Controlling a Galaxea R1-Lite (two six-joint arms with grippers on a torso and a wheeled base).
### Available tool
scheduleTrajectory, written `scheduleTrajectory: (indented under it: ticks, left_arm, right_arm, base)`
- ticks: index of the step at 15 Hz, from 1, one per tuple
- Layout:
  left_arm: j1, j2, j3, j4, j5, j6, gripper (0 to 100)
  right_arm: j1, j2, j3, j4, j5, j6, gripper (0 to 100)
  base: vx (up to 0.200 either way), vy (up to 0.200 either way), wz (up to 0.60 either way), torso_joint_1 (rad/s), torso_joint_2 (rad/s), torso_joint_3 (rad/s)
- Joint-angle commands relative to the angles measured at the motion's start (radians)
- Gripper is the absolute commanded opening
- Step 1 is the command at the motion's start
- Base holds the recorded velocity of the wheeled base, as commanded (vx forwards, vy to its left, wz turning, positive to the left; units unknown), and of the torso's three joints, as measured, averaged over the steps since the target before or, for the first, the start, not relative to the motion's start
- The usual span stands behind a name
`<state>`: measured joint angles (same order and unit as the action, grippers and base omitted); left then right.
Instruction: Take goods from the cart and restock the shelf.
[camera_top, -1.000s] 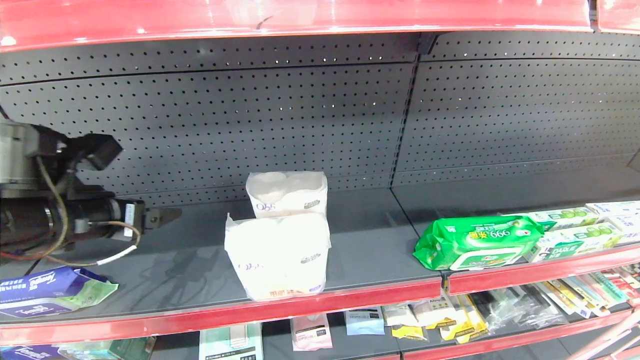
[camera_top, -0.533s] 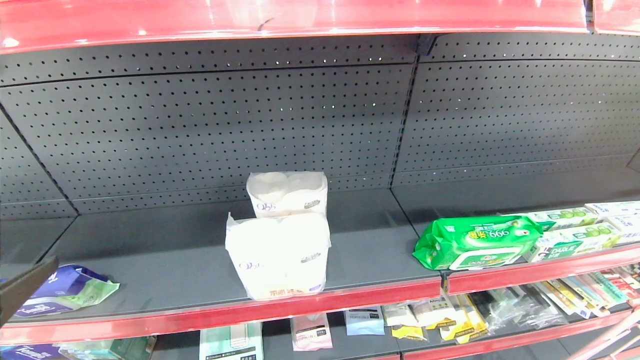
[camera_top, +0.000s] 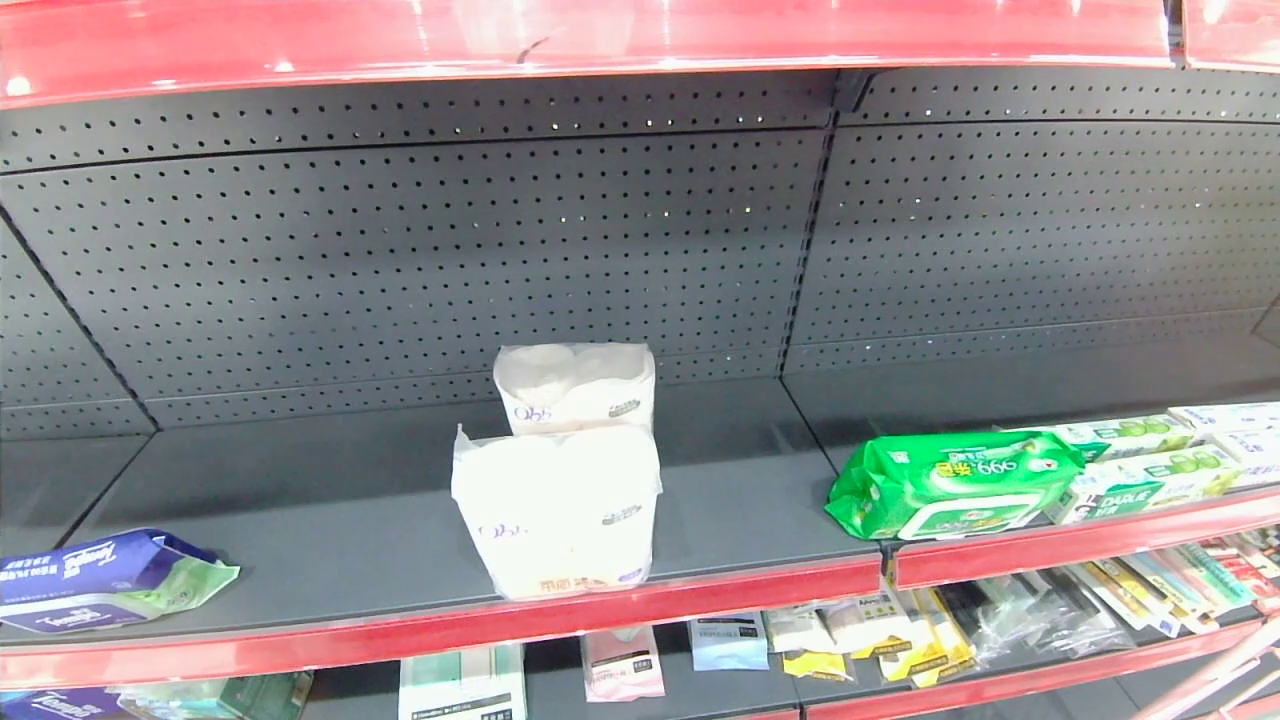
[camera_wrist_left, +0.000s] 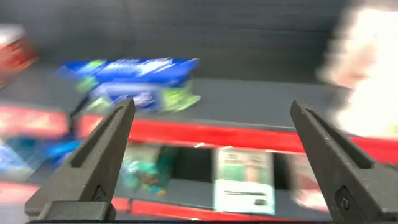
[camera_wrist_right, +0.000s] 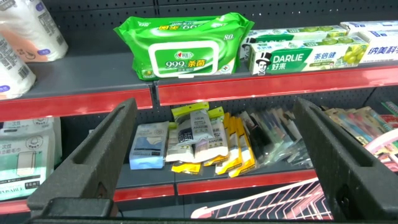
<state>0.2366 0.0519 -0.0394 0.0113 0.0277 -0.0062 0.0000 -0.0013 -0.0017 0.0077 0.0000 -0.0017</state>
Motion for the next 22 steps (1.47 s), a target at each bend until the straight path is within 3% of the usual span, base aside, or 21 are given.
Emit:
scheduleTrajectory:
  ticks: [1, 12, 18, 22]
  left_arm:
    - [0.003, -0.052, 0.039, -0.007, -0.014, 0.008, 100]
    - [-0.010, -0.052, 0.039, -0.007, -0.014, 0.006, 100]
    - [-0.010, -0.052, 0.039, -0.007, -0.014, 0.006, 100]
    - [-0.010, -0.052, 0.039, -0.007, -0.014, 0.006, 100]
  right_arm:
    - [0.000, 0.001, 0.000, 0.000, 0.000, -0.003, 100]
    - [0.000, 0.001, 0.000, 0.000, 0.000, -0.004, 100]
    - [0.000, 0.001, 0.000, 0.000, 0.000, -0.004, 100]
    - [0.000, 0.001, 0.000, 0.000, 0.000, -0.006, 100]
  base:
    - [0.000, 0.000, 0.00, 0.000, 0.00, 0.000]
    - [0.000, 0.000, 0.00, 0.000, 0.00, 0.000]
    - [0.000, 0.000, 0.60, 0.004, 0.00, 0.002]
    - [0.000, 0.000, 0.00, 0.000, 0.00, 0.000]
